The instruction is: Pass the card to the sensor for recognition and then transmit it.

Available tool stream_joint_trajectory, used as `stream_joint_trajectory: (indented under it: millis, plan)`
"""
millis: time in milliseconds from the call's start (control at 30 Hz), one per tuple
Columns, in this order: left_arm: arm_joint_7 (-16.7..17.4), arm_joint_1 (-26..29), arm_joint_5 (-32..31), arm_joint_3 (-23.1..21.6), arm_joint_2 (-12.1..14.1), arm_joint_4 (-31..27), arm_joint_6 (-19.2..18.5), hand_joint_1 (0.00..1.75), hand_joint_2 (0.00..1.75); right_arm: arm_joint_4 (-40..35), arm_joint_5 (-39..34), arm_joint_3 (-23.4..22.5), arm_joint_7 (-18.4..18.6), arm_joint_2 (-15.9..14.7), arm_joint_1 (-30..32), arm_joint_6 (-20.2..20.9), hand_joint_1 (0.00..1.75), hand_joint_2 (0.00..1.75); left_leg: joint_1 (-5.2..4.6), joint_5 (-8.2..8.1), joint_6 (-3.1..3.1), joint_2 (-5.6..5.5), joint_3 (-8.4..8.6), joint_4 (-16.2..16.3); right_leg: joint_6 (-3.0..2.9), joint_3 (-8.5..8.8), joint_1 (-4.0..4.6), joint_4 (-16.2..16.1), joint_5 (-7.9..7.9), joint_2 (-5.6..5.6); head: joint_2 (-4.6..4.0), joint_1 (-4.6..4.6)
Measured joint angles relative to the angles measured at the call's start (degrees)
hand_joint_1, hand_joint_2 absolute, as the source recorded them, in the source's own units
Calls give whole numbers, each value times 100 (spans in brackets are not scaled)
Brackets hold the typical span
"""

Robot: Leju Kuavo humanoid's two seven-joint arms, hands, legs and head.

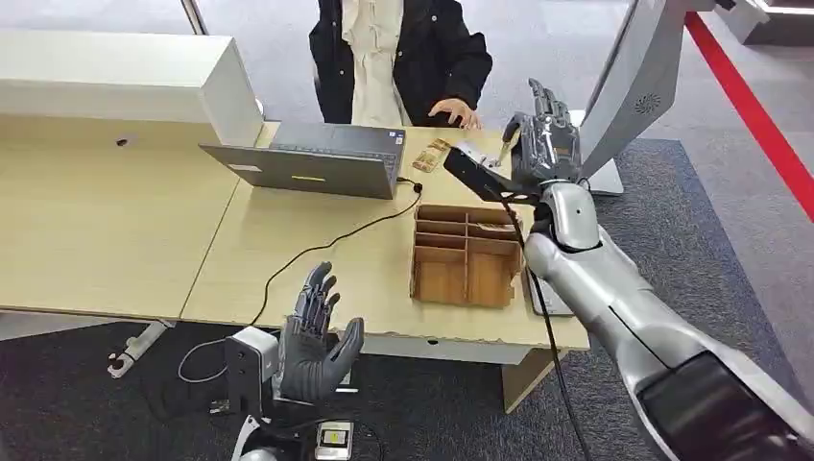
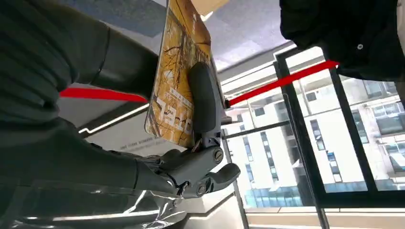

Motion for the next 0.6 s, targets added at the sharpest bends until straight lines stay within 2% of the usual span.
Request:
stream_joint_trajectory:
  millis: [267,433,600]
  plan:
    - [-2,151,24,17,103,-171,168,0,175,-1790,614,-308,533,-782,1135,453,175,175,-2,0,1,1,1,1,0,0,-1,-3,0,0,0,0]
    - [-37,185,59,17,131,-203,173,0,175,-2505,735,-529,669,-1115,1528,564,175,175,-1,0,1,2,0,0,0,0,-2,-2,0,0,0,-2]
    - [-74,189,92,15,149,-217,261,0,175,-3033,744,-761,748,-1310,1771,595,175,175,-1,0,0,2,1,0,0,0,-2,-1,0,0,0,-2]
